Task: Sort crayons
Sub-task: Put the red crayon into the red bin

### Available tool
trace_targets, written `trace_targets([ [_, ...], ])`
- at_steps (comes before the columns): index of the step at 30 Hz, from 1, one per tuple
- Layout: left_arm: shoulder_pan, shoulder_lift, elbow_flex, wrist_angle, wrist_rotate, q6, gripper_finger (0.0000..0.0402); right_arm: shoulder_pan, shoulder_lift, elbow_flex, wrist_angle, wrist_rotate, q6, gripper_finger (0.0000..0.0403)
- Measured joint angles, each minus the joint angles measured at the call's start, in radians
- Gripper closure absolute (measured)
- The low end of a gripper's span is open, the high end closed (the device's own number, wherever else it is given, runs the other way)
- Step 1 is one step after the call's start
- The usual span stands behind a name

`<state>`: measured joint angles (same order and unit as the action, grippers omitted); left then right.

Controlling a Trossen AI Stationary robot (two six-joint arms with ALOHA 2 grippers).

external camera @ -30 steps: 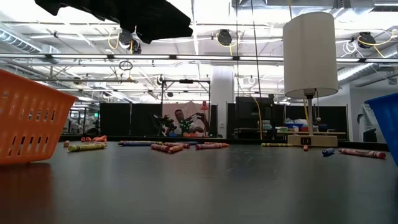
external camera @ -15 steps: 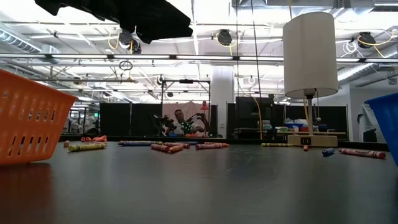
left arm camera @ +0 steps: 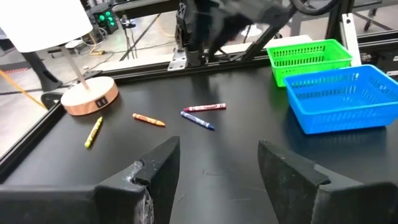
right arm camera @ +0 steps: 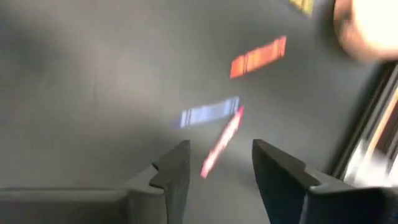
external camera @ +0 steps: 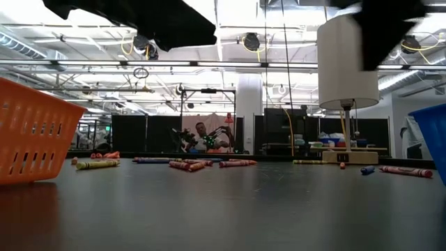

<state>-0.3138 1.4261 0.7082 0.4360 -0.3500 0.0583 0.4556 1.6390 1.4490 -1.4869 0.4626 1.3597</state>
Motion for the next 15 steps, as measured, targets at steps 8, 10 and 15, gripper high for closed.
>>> trace_targets([
  [8, 0.0, 0.0, 0.0, -0.047, -0.067, -0.093, 0.0189, -0.198, 0.001, -0.046, 0.104, 0.087, -0.458, 0.0269],
  [10, -0.001, 0.0, 0.0, -0.073, -0.07, -0.121, 0.0189, -0.238, 0.001, -0.08, 0.13, 0.086, -0.56, 0.0276],
  [15, -0.002, 0.0, 0.0, -0.125, -0.07, -0.201, 0.0189, -0.334, 0.001, -0.185, 0.298, 0.027, -0.821, 0.0286],
])
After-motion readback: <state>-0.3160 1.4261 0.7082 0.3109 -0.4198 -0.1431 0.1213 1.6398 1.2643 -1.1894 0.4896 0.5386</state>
